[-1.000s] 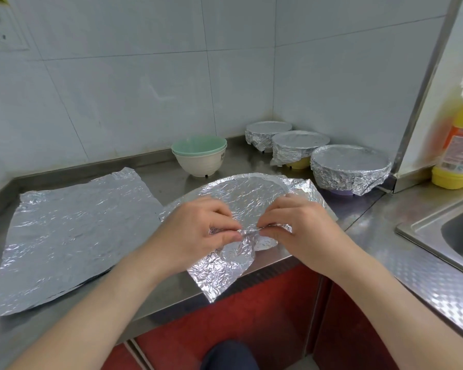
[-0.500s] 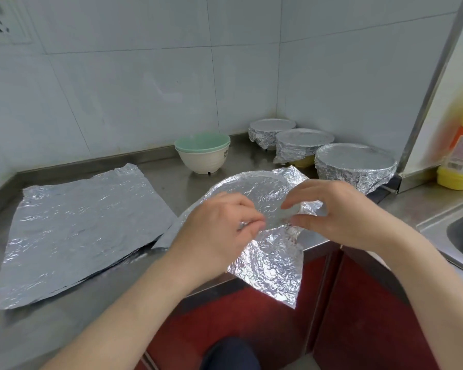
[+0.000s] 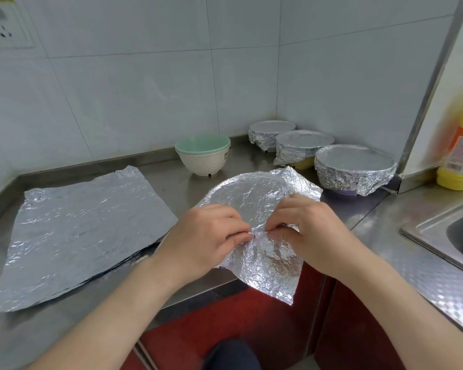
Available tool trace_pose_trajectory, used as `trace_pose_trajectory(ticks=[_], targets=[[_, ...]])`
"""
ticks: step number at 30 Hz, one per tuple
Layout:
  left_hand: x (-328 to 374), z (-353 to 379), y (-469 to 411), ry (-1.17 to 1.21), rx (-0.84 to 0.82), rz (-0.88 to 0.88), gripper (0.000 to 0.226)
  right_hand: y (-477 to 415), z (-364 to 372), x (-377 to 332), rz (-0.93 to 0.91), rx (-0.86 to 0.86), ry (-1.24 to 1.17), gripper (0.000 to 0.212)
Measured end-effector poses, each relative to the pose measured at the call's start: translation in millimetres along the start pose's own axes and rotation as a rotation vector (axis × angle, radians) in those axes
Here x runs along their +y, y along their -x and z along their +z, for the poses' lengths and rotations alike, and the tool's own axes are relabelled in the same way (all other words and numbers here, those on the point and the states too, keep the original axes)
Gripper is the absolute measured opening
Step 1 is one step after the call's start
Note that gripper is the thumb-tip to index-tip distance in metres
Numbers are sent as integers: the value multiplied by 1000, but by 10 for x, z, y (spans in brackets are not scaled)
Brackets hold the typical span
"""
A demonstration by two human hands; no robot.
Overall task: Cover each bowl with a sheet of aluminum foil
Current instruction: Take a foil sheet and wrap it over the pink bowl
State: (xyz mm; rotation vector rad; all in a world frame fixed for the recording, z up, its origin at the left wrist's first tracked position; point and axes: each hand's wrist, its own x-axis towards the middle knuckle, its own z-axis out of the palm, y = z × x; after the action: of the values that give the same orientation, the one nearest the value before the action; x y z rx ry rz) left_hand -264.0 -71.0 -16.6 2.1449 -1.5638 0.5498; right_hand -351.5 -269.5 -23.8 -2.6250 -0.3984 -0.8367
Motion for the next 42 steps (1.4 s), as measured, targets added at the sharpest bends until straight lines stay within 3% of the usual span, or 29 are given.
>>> trace_pose_trajectory(ticks=[5,10,15,19,29,33,37,42], targets=[[69,91,-54,-84,2,0,29,14,-17,71,-9,24,12,3],[111,-98,-90,244,16,-231,15,53,-241,157,144,-63,-58,15],[2,-222,-24,344,7,-389,8,27,-227,-3,231,-3,-159,10],[-25,-144,9,272,23,-328,13,5,-4,-105,185,-17,-109,12],[2,70,-54,-110,22,36,26,-60,23,34,117,1,-158,14],[120,59,-117,29,22,-90,29,-36,-157,130,126,-89,-125,13],[10,-138,-40,179,126,-247,7,-13,-212,22,199,6,-205,11],[-94,-136,104,249,109,-293,11,-47,-20,-150,178,7,-152,12]])
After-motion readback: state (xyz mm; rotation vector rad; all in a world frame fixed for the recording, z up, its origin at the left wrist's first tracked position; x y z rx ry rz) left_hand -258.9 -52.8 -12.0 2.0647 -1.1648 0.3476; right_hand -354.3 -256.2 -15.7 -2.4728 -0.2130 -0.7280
